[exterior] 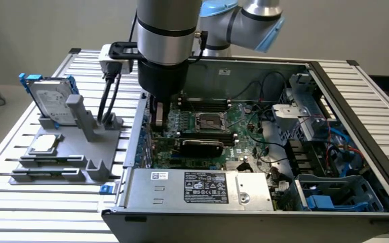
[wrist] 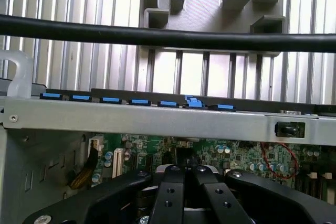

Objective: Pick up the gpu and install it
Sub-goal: 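Press down on the gpu until it lock into place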

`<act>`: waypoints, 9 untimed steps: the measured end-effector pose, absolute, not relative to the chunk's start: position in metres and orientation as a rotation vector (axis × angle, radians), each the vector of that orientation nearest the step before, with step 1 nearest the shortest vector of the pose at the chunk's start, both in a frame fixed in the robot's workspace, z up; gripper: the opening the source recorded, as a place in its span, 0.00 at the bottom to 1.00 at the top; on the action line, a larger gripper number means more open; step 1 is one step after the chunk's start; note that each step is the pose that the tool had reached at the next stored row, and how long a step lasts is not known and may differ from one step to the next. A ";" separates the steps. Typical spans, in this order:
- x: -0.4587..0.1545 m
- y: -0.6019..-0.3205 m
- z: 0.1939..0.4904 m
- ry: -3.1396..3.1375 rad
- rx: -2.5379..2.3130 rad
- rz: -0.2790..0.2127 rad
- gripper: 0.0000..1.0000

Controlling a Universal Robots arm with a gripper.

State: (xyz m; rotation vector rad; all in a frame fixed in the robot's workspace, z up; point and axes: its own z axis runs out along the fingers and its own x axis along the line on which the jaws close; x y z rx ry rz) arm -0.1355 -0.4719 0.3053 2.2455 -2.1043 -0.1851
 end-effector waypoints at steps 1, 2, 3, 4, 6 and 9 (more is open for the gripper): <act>-0.136 -0.472 0.305 -2.105 2.244 -0.184 0.11; -0.136 -0.473 0.305 -2.106 2.242 -0.182 0.11; -0.136 -0.473 0.305 -2.107 2.240 -0.182 0.11; -0.136 -0.473 0.305 -2.110 2.237 -0.182 0.11; -0.137 -0.473 0.304 -2.117 2.232 -0.182 0.11; -0.139 -0.473 0.304 -2.128 2.221 -0.183 0.11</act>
